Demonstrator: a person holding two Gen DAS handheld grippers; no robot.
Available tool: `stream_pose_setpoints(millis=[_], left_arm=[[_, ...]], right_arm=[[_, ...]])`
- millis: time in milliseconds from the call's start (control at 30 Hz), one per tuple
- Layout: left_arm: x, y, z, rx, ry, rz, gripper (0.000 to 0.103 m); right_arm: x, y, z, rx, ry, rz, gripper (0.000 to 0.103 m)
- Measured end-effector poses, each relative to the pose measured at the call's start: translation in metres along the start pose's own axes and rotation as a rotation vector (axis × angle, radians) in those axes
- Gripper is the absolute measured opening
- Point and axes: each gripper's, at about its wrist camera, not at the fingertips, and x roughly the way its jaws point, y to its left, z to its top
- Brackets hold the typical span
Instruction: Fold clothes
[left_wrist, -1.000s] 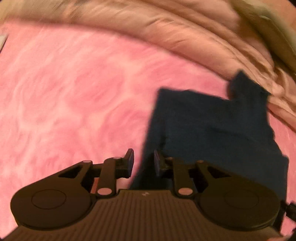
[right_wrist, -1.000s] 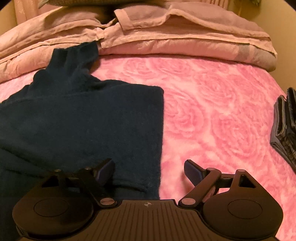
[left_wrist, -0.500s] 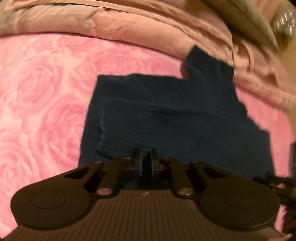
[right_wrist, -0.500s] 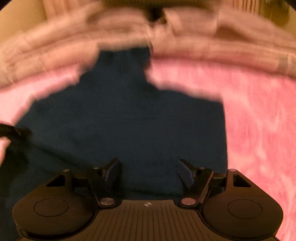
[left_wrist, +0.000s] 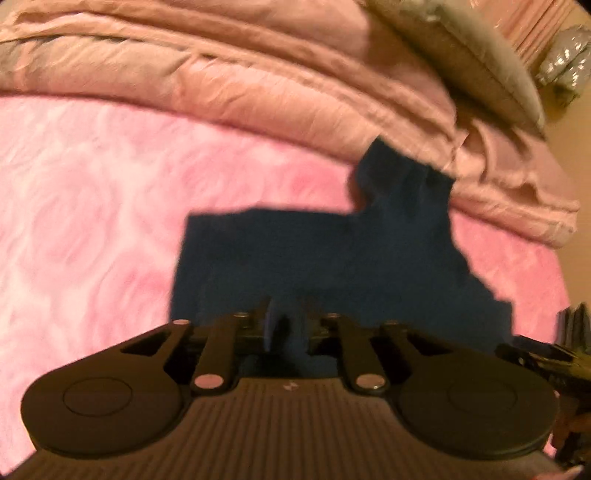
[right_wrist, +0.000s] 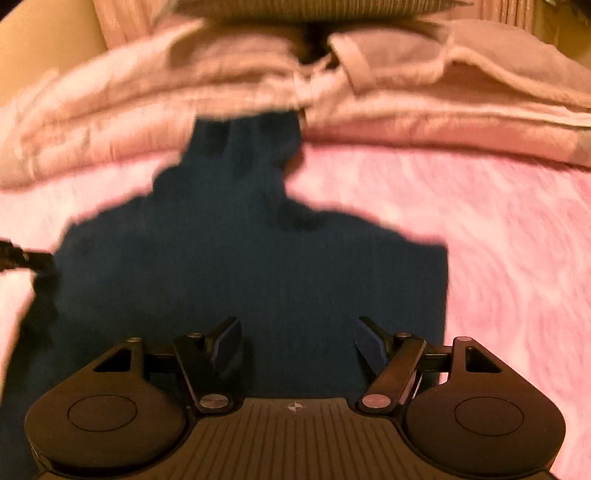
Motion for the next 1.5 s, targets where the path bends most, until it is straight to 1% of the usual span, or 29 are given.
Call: stream_pose_setpoints(millis=[33, 100, 267, 300, 333, 367, 500, 533, 567, 600, 633, 667, 767, 867, 900, 967, 1033, 1067, 1133, 1167, 1200, 1233, 1267, 1300, 1333, 1367, 1400, 1467, 1500], left_arm=[[0.008, -0.003, 0.011, -0.005, -0.004, -0.006, 0.029], [0.030, -0.011, 0.029, -0.006, 0.002, -0.021, 0.032], [0.106, -0.017, 0.077, -0.124, 0.057, -0.154, 0.038], [0.120, -0.017, 0.085, -0.148, 0.066, -0.180, 0.038], [0.134, -0.017, 0.093, -0.169, 0.072, -0.201, 0.037], [0.145, -0.018, 0.099, -0.182, 0.078, -0.216, 0.037], [0.176, -0.022, 0.113, -0.185, 0.098, -0.222, 0.038], [0.181, -0.022, 0.115, -0.184, 0.097, -0.228, 0.035], [0.184, -0.022, 0.115, -0.182, 0.090, -0.256, 0.033], [0.185, -0.023, 0.115, -0.178, 0.082, -0.297, 0.014], [0.182, -0.023, 0.115, -0.174, 0.071, -0.336, 0.003], [0.178, -0.024, 0.115, -0.171, 0.058, -0.374, 0.003], [0.147, -0.029, 0.108, -0.100, -0.008, -0.464, 0.002], [0.094, -0.030, 0.088, -0.016, -0.099, -0.554, 0.002], [0.076, -0.029, 0.076, 0.013, -0.124, -0.568, 0.002], [0.041, -0.027, 0.048, 0.070, -0.163, -0.577, 0.002], [0.016, -0.025, 0.016, 0.123, -0.154, -0.551, 0.002], [0.009, -0.023, -0.002, 0.126, -0.123, -0.528, 0.002], [0.001, -0.013, -0.040, 0.103, -0.025, -0.463, 0.002], [-0.002, -0.010, -0.059, 0.109, 0.026, -0.419, 0.002], [-0.007, -0.008, -0.074, 0.130, 0.069, -0.375, 0.002], [-0.012, -0.008, -0.085, 0.164, 0.104, -0.335, 0.002], [-0.017, -0.007, -0.094, 0.197, 0.130, -0.301, 0.002], [-0.023, -0.007, -0.099, 0.214, 0.139, -0.283, 0.002], [-0.029, -0.007, -0.098, 0.217, 0.133, -0.274, 0.002], [-0.035, -0.008, -0.095, 0.215, 0.113, -0.271, 0.002], [-0.039, -0.008, -0.089, 0.211, 0.081, -0.271, 0.003], [-0.042, -0.013, -0.076, 0.188, 0.006, -0.266, 0.006], [-0.039, -0.017, -0.070, 0.162, -0.008, -0.271, 0.014]], right_arm=[[0.005, -0.003, 0.012, 0.024, -0.014, 0.023, 0.072], [0.025, -0.009, 0.040, 0.077, -0.019, 0.060, 0.072], [0.089, -0.017, 0.102, 0.226, -0.030, 0.142, 0.071], [0.101, -0.020, 0.111, 0.256, -0.032, 0.162, 0.058], [0.113, -0.022, 0.118, 0.278, -0.033, 0.179, 0.049], [0.125, -0.024, 0.125, 0.298, -0.032, 0.195, 0.046], [0.158, -0.027, 0.139, 0.317, -0.022, 0.199, 0.046], [0.164, -0.029, 0.141, 0.320, -0.023, 0.199, 0.046], [0.169, -0.030, 0.141, 0.325, -0.024, 0.200, 0.046], [0.172, -0.031, 0.140, 0.330, -0.027, 0.211, 0.042], [0.173, -0.032, 0.140, 0.333, -0.031, 0.228, 0.026], [0.172, -0.033, 0.139, 0.334, -0.041, 0.249, 0.006], [0.146, -0.030, 0.130, 0.297, -0.114, 0.264, 0.006], [0.096, -0.030, 0.112, 0.272, -0.228, 0.332, 0.006], [0.083, -0.027, 0.102, 0.249, -0.231, 0.341, 0.006], [0.063, -0.017, 0.073, 0.181, -0.182, 0.341, 0.006], [0.043, -0.007, 0.044, 0.112, -0.134, 0.341, 0.006], [0.033, -0.002, 0.030, 0.078, -0.109, 0.341, 0.006], [0.013, 0.008, 0.001, 0.009, -0.060, 0.339, 0.006], [0.003, 0.013, -0.013, -0.025, -0.036, 0.339, 0.006], [0.000, 0.016, -0.028, -0.038, 0.012, 0.310, 0.008], [0.002, 0.019, -0.043, -0.035, 0.077, 0.258, 0.014], [0.000, 0.018, -0.051, -0.014, 0.101, 0.223, 0.027], [-0.004, 0.015, -0.054, 0.020, 0.091, 0.201, 0.037], [-0.008, 0.011, -0.057, 0.054, 0.082, 0.179, 0.042], [-0.012, 0.008, -0.060, 0.089, 0.072, 0.157, 0.053], [-0.016, 0.005, -0.063, 0.123, 0.062, 0.134, 0.056], [-0.021, 0.003, -0.055, 0.198, 0.011, 0.155, 0.056], [-0.021, 0.002, -0.048, 0.238, -0.007, 0.187, 0.056]])
